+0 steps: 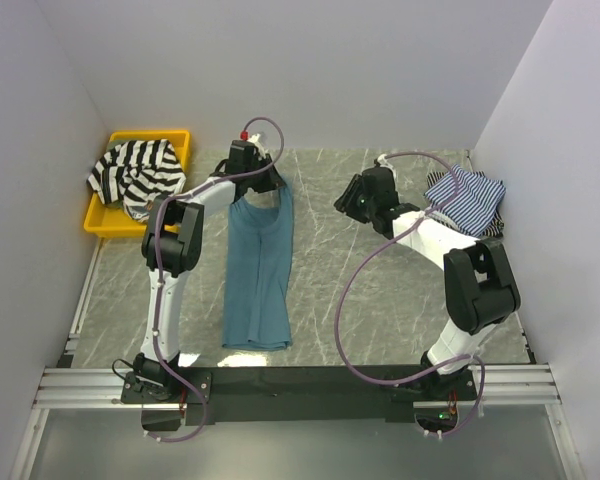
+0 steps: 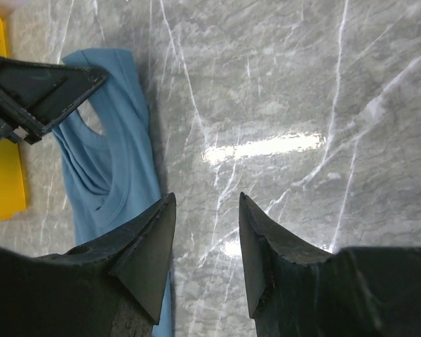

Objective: Fold and stack the tank tops
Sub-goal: Fold the tank top

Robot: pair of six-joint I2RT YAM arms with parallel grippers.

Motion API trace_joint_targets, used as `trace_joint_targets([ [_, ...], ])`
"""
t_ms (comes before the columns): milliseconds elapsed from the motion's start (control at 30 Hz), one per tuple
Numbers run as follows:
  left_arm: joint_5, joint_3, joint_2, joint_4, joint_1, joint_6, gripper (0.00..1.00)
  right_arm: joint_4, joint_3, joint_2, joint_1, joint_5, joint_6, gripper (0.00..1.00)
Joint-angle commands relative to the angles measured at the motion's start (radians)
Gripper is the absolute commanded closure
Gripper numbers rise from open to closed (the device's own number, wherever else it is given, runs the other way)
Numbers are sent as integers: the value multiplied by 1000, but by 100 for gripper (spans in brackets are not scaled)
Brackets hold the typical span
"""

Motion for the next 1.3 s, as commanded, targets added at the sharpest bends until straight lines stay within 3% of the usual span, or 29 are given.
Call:
trace_joint_targets([
  [0, 30, 14, 4, 43, 6, -16, 74, 31, 14, 0, 16, 2, -17, 52],
  [367, 21, 45, 47, 31, 20, -66, 59, 3, 12, -8, 61, 2, -34, 52],
  [500, 13, 65, 45, 22, 22, -66, 46, -32, 18, -10, 70, 4, -49, 51],
  [867, -18, 119, -33, 6, 25, -43, 38, -83, 32, -19, 87, -24, -94, 50],
  [1067, -70, -34, -206, 23, 25, -93, 37, -90, -12, -62, 128, -16, -102, 50],
  [1200, -232, -252, -408, -64, 11, -205, 39, -84, -107, -121, 191, -1, -86, 50],
  [1267, -378, -315, -534, -212, -26, -268, 41, -83, -149, -172, 240, 38, -71, 49],
])
